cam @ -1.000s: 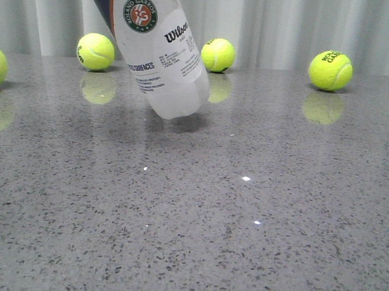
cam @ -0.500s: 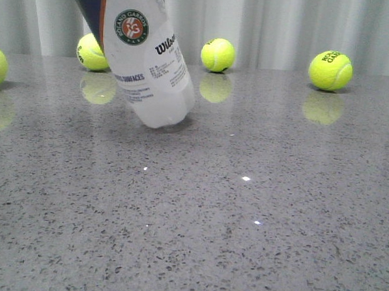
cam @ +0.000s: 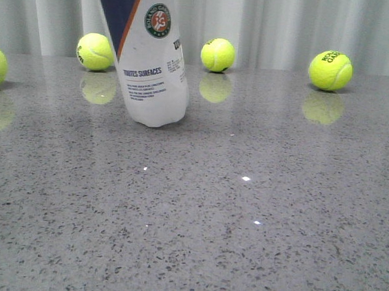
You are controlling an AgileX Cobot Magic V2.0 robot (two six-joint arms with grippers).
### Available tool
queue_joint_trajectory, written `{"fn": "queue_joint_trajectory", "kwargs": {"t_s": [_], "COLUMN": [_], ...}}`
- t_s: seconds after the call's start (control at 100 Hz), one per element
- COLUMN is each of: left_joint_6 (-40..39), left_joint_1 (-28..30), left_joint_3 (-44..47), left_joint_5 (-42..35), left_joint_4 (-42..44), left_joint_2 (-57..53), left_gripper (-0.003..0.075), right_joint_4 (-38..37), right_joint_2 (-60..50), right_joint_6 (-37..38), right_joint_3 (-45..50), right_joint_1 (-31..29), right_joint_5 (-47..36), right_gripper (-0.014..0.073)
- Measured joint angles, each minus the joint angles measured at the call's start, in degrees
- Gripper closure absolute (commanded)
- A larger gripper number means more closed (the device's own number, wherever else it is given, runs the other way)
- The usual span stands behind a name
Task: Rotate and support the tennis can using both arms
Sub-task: 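Lower the can upright onto the table with the left gripper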
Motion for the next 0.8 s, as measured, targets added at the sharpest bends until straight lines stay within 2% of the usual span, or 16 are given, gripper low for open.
{"fn": "queue_joint_trajectory", "kwargs": {"t_s": [0.28,0.61,0.7,0.8], "left_joint_6": [0.1,0.2,0.3,0.3], "left_joint_1": [0.0,0.0,-0.1,-0.8], "left_joint_3": [0.0,0.0,0.0,0.1], "left_joint_5": [-7.6,-7.9,-8.0,-9.5], "left_joint_4": [0.2,0.6,0.7,1.6], "left_joint_2": [0.0,0.0,0.0,-0.4], "left_gripper": [0.0270,0.0279,0.0349,0.0514], "right_joint_4": [0.0,0.0,0.0,0.0], "right_joint_2": [0.0,0.0,0.0,0.0], "right_joint_6": [0.0,0.0,0.0,0.0], "right_joint_3": [0.0,0.0,0.0,0.0], "right_joint_1": [0.0,0.0,0.0,0.0], "right_joint_5": [0.0,0.0,0.0,0.0], "right_gripper": [0.0659,0.0659,0.0659,0.0659]}}
